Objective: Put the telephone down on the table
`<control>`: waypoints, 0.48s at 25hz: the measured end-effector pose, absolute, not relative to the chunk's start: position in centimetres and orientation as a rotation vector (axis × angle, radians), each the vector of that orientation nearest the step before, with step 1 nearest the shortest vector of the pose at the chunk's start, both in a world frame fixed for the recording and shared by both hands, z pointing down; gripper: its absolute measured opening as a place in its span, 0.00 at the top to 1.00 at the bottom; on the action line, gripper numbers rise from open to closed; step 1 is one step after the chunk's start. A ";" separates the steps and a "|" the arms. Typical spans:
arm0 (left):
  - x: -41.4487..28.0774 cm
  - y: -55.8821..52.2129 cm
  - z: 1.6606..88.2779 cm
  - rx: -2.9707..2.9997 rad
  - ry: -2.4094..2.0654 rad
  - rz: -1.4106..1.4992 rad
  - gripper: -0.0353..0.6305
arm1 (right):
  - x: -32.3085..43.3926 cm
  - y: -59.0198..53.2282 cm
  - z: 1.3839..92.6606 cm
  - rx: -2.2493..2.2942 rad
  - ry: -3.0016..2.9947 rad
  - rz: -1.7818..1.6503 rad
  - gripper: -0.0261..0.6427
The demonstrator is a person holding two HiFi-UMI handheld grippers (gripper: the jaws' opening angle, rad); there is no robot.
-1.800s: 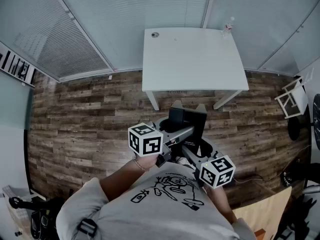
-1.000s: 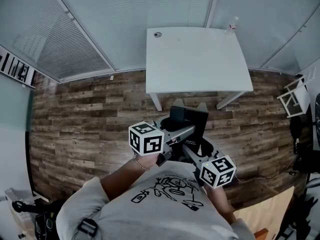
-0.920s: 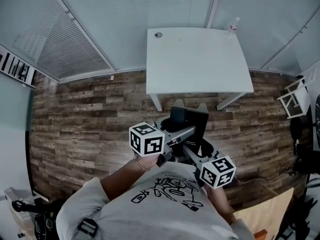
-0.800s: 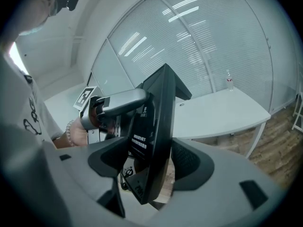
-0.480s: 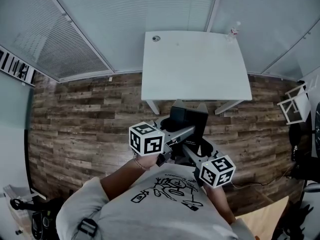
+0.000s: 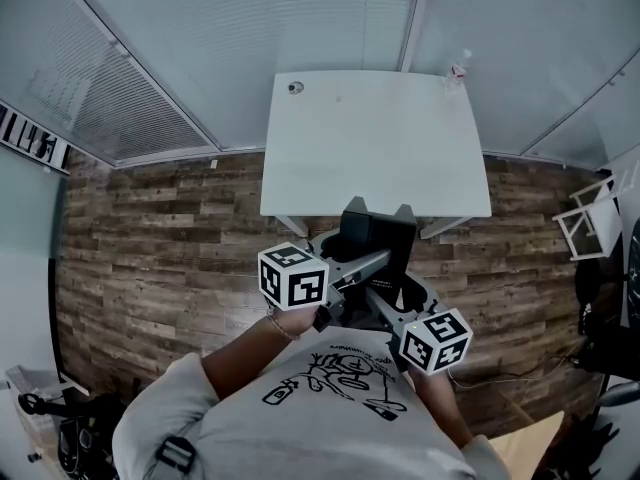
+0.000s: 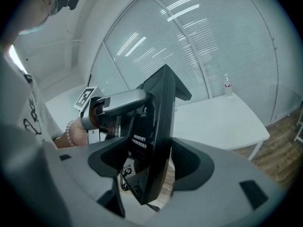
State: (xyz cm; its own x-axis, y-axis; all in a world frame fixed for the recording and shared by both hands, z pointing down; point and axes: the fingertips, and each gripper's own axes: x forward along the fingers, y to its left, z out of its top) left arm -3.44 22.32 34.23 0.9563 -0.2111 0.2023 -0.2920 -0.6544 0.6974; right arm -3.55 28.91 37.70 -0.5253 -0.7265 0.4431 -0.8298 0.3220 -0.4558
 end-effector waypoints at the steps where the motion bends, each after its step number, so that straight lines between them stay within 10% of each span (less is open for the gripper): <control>1: -2.6 22.0 34.3 2.303 -0.354 0.132 0.46 | -2.7 28.6 37.8 1.436 -2.422 0.986 0.55; 12: 3.0 20.4 34.9 2.284 -0.382 0.120 0.46 | 3.1 27.1 38.3 1.395 -2.429 0.987 0.55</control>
State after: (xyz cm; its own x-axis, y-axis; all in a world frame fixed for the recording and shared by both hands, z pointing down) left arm 3.04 20.42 34.88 0.9500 -0.2343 0.2065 -0.3104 -0.6343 0.7080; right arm 3.12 27.07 38.26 -0.5474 -0.7058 0.4496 -0.8194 0.3429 -0.4594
